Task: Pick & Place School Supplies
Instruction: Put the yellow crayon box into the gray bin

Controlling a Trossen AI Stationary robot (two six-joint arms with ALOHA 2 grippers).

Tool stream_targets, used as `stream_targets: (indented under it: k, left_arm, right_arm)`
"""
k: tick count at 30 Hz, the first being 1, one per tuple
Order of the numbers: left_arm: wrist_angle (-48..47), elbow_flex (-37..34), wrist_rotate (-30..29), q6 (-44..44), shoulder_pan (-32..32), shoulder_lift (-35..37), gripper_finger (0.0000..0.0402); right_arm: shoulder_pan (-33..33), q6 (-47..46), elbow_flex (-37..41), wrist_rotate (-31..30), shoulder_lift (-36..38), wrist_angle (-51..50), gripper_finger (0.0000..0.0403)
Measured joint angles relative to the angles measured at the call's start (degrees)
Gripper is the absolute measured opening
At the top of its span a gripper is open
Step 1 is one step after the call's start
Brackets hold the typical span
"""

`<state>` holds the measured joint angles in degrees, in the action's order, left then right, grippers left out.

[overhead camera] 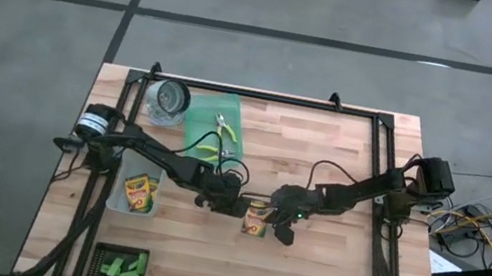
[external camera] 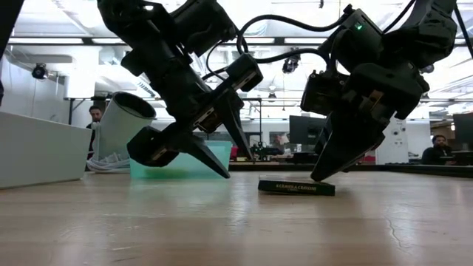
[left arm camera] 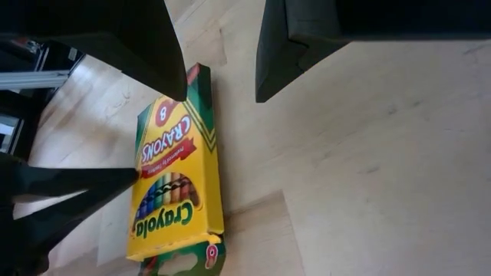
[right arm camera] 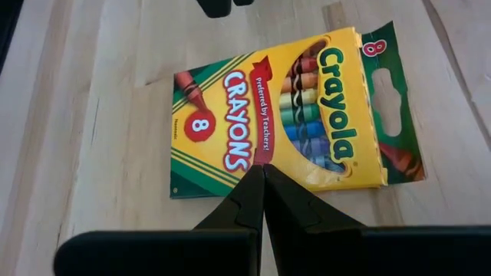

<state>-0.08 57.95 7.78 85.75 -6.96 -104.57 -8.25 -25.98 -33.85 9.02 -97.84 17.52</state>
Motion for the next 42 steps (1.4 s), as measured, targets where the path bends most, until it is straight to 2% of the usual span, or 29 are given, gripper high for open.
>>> stream_targets:
  k: [6, 23, 32, 37, 42]
  left_arm:
    - [0.7, 0.0, -3.8, 1.2, 0.2, -0.6, 0.0161]
    - [6.5, 0.0, -2.9, 2.2, 0.9, -2.9, 0.0161]
    - [7.0, 0.0, -5.7, 2.0, 1.1, -2.9, 0.0161]
    - [7.6, 0.0, -6.1, 1.0, 1.2, -2.9, 0.0161]
    - [7.9, 0.0, -6.6, -5.4, 1.2, -2.9, 0.0161]
  right_arm:
    - [0.0, 0.0, 0.0, 0.0, 0.0, -0.2, 0.0008]
    - [0.0, 0.2, 0.2, -0.2, -0.1, -0.4, 0.0008]
    - [0.0, 0.3, 0.3, -0.8, -0.2, -0.3, 0.0008]
    - [0.0, 0.4, 0.3, -1.3, -0.2, -0.3, 0.0008]
    - [0.0, 0.4, 0.3, -1.3, -0.2, -0.3, 0.0008]
